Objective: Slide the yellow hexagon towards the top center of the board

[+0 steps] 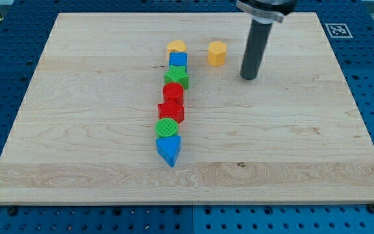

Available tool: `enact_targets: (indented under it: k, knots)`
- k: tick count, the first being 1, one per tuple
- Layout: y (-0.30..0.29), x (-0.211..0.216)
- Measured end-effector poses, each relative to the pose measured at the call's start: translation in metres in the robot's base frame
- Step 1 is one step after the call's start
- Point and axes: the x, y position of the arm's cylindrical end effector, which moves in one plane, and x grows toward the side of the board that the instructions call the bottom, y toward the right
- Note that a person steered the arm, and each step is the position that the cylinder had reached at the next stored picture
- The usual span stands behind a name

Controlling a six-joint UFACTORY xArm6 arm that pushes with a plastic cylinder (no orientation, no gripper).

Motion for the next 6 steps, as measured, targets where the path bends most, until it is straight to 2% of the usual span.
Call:
enact_targets:
  k: [4, 6]
  knots:
    - [-0.062, -0.061]
    - [-0.059, -0.062]
